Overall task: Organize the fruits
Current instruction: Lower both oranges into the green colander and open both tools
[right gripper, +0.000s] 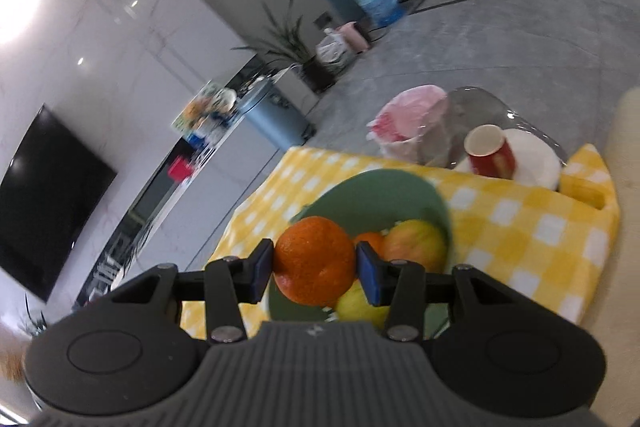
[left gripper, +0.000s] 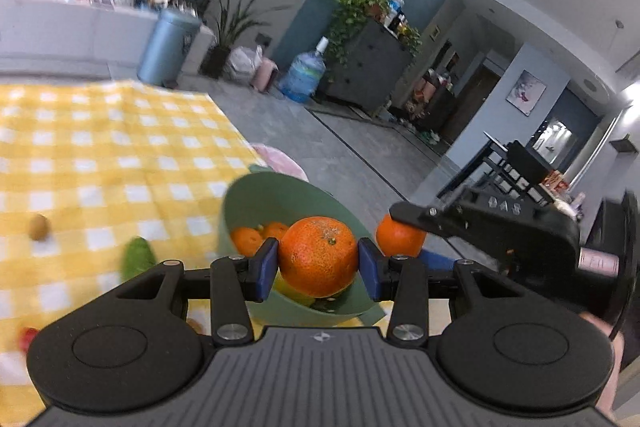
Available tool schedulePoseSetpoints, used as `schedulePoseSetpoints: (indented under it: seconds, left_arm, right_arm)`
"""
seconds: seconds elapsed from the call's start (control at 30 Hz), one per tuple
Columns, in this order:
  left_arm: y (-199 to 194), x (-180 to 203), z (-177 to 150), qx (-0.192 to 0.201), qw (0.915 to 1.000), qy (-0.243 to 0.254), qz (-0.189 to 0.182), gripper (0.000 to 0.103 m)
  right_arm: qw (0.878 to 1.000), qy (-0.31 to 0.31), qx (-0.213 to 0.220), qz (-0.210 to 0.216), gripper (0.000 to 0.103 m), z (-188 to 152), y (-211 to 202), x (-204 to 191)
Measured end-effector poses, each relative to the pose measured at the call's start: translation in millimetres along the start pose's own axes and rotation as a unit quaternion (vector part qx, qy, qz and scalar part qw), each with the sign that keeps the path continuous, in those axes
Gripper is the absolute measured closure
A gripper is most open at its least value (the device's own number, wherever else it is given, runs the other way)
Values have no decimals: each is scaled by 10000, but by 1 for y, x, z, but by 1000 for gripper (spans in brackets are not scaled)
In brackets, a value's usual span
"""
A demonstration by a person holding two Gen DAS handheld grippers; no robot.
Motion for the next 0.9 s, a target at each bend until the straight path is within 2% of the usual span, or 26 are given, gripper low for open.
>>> schedulePoseSetpoints:
  seconds: [0.13,0.3,0.43,0.6,0.9]
  left_arm:
    - [29,-4,5,-295,9990,-285,-189,55]
    - [48,-10,10,-379,9988,-284,88,55]
    - [58,-15,13,-370,9986,-348,167,55]
    - [64,-20,12,-419,9974,-296,508,55]
    - [63,-21,13,-447,9968,-252,609,55]
  right_arm:
    - [9994,337,-69,-82,61,5,10,26]
    - [9980,578,-258,46,61,4,25,41]
    - [9979,414,-496,51,61,-1,30,36]
    - [9970,252,-730,-80,61,-7,37,34]
    - [9957,170,-813,-418,59,-6,48,37]
Point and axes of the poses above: each gripper's, at about its wrist camera, not at the fingertips, and y roughly the way its jaws point, x to its right, z to its top, the point moved 7 cm from there along y, roughly the way its jaws point, and after that the axes turned 11 degrees about -x, right-handed, at the moved point
